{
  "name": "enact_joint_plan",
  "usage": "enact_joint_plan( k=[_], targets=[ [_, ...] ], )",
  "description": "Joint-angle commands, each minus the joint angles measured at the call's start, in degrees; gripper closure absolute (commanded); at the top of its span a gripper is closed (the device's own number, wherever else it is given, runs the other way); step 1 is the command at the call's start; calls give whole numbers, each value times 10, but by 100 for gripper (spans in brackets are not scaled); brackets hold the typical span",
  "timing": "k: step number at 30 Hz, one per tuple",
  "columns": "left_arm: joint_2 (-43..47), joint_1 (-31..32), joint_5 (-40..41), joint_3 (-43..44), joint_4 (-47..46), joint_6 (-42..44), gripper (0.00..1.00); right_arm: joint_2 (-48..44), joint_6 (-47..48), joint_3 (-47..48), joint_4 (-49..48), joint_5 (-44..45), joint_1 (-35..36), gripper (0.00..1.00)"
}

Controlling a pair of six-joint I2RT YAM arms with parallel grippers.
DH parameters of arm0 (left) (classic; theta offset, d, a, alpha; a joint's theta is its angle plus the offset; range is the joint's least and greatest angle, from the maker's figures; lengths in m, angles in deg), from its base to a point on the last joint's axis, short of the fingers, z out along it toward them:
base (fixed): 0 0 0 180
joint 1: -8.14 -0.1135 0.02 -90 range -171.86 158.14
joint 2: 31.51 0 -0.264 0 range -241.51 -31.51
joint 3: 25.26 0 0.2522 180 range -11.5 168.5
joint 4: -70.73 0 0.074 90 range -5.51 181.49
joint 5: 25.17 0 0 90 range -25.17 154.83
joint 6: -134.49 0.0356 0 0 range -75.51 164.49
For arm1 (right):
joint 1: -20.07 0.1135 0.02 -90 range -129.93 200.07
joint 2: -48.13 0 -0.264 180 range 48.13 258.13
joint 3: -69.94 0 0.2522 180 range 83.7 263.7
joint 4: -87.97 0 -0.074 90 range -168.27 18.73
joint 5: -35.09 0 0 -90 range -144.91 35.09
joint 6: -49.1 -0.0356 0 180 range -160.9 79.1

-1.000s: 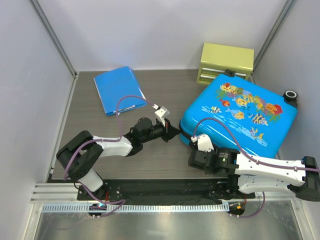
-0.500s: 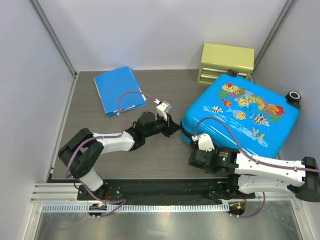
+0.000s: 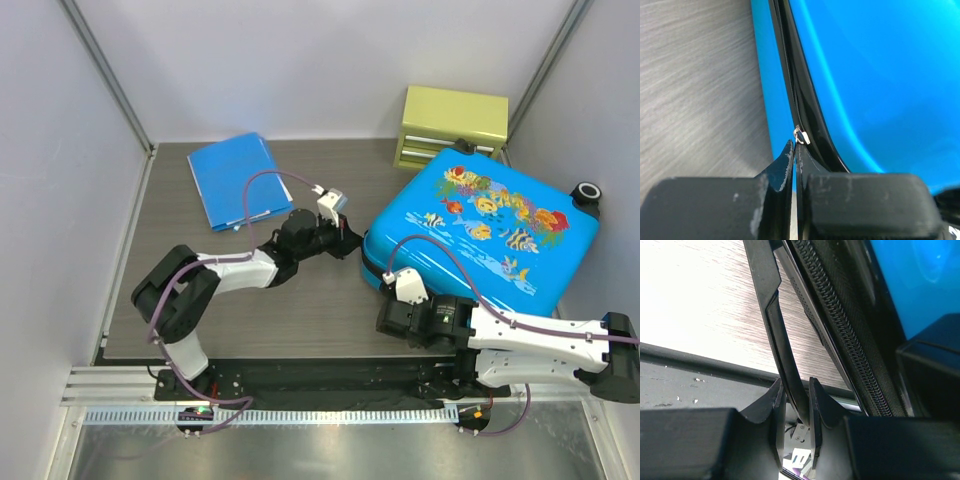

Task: Pack the luggage
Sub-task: Zip the luggage at the center of the board.

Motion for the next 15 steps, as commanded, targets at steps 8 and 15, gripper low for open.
enact_joint_plan(
  k=[8, 15],
  targets=[
    [-67, -24, 15, 108, 2, 24, 100, 12, -217, 22, -22, -168, 20, 99],
    [-22, -24, 33, 53, 10, 20, 100, 65, -176, 76, -19, -128, 46, 99]
  ],
)
